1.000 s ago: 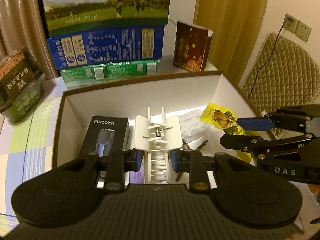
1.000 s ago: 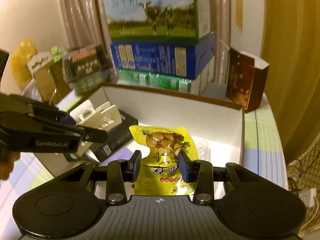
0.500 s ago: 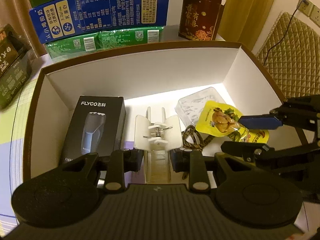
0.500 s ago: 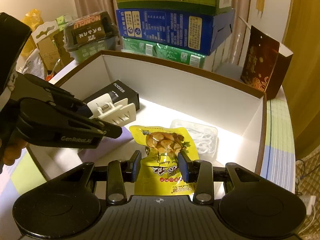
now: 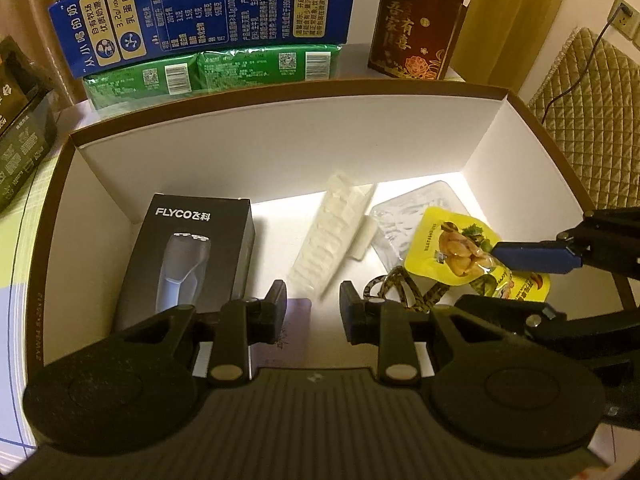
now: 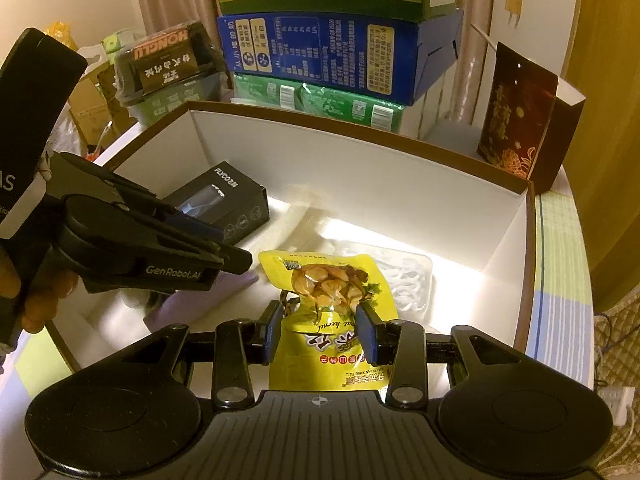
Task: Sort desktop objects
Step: 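Open the right tool to drop the yellow snack packet into the box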
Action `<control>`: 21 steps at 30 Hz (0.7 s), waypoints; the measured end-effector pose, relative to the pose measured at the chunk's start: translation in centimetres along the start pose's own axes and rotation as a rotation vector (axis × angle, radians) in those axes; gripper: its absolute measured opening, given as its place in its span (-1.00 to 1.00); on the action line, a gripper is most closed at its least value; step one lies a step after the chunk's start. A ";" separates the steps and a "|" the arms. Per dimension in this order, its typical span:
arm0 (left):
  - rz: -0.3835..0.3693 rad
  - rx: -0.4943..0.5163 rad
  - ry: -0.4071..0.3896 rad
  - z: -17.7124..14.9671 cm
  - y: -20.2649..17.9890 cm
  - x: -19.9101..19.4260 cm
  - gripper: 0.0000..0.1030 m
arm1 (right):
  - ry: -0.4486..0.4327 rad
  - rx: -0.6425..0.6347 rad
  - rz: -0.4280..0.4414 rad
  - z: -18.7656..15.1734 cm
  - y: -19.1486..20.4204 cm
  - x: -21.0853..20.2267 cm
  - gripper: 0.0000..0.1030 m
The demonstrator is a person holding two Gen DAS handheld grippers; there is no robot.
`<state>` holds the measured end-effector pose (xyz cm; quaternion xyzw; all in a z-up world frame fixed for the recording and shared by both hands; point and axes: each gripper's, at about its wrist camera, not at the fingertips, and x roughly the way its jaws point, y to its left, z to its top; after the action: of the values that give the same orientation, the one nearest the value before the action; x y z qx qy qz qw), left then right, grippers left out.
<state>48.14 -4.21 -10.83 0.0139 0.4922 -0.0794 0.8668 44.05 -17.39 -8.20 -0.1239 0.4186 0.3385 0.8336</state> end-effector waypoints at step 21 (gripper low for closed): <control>0.015 0.003 -0.024 -1.7 1.2 -3.1 -0.42 | 0.104 -0.009 0.111 -1.2 0.7 -0.1 -0.26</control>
<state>45.33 -2.42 -9.08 0.0181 0.4815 -0.0736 0.8732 42.86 -17.52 -8.85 -0.1219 0.4662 0.3791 0.7900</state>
